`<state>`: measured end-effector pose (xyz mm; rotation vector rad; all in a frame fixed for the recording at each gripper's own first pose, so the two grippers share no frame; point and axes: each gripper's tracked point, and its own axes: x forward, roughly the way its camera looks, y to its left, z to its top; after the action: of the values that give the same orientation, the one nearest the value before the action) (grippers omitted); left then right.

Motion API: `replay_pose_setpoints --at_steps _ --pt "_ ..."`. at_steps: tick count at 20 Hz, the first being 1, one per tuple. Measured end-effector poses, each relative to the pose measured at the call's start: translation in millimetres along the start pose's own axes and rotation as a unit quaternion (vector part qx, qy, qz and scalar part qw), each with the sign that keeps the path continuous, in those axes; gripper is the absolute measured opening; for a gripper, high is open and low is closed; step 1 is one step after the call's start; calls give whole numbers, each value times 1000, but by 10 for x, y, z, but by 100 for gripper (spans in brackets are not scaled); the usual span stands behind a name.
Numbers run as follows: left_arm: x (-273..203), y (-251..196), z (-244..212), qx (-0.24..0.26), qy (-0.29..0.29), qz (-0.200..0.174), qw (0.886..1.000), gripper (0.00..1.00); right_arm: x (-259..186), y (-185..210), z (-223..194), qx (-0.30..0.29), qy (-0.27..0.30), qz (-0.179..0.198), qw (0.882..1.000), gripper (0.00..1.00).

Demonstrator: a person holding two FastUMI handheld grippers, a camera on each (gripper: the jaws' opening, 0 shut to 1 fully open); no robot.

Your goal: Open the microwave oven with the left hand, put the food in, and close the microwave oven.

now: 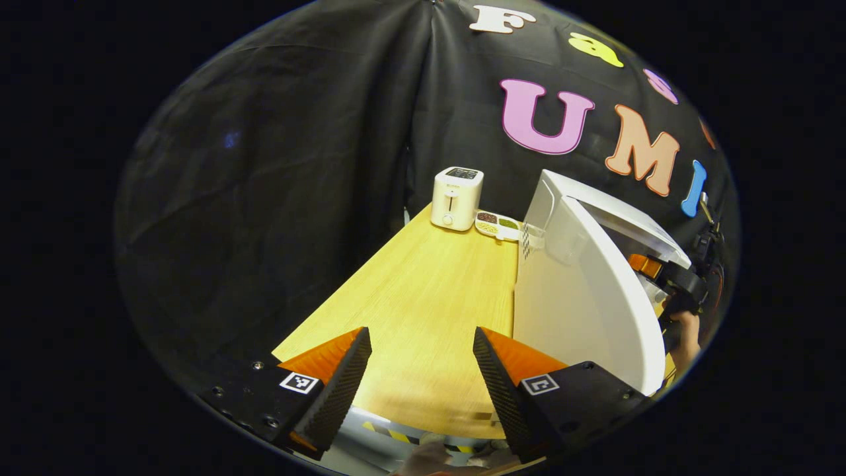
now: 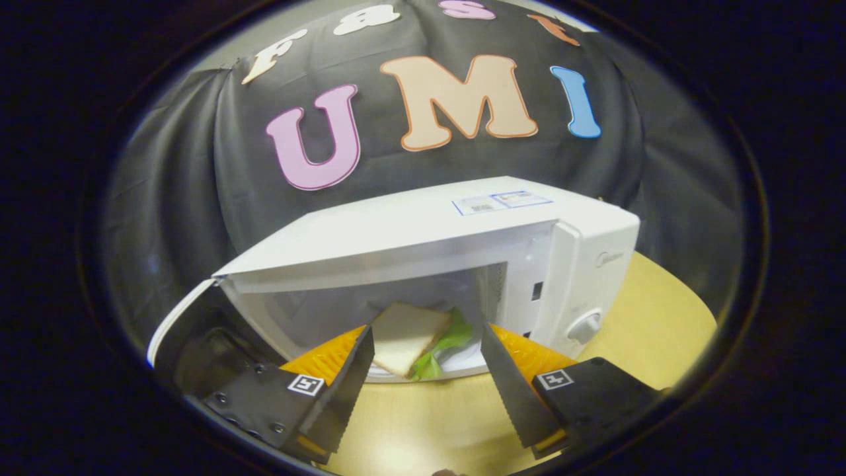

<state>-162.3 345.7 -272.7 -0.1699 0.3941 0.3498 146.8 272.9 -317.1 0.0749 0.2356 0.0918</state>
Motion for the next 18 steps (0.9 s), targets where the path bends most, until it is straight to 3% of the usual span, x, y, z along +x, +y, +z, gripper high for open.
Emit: replay_pose_setpoints --at_steps 1,2,3,4,5,6,8,9,10,11,12,15,16,18 --pt "-1 -46 -34 2 5 -12 1000 95 -114 20 0 -5 0 6 1000 92" --pt "1 -83 -62 7 8 -20 1000 94 -236 27 2 -10 1 10 1000 100" --pt "3 -100 -62 12 8 -27 1000 92 -354 49 -6 -14 3 15 1000 100" --pt "21 -131 -68 16 9 -31 999 90 -462 64 -33 -14 8 17 1000 92" --pt "32 -152 -59 19 10 -35 999 84 -574 58 -46 -11 12 17 1000 92" --pt "58 -189 -62 24 13 -41 999 82 -672 51 -54 -7 17 16 1000 100" --pt "101 -238 -50 41 18 -47 998 71 -850 -16 -60 -1 23 11 1000 100" --pt "110 -259 -32 53 19 -50 997 62 -940 -79 -36 2 22 4 1000 92" --pt "139 -298 -11 66 20 -56 996 51 -1002 -127 -2 5 20 -3 1000 92" --pt "156 -352 1 80 23 -65 994 32 -1081 -186 35 9 19 -9 1000 100" --pt "166 -398 17 92 23 -72 993 34 -1151 -251 48 12 18 -14 1000 100" --pt "179 -544 27 124 32 -93 987 6 -1330 -526 186 10 3 -48 999 100" --pt "191 -590 18 137 35 -100 985 1 -1375 -601 227 11 -3 -56 998 100" --pt "174 -663 10 160 39 -108 980 1 -1482 -760 286 15 -11 -71 997 100"
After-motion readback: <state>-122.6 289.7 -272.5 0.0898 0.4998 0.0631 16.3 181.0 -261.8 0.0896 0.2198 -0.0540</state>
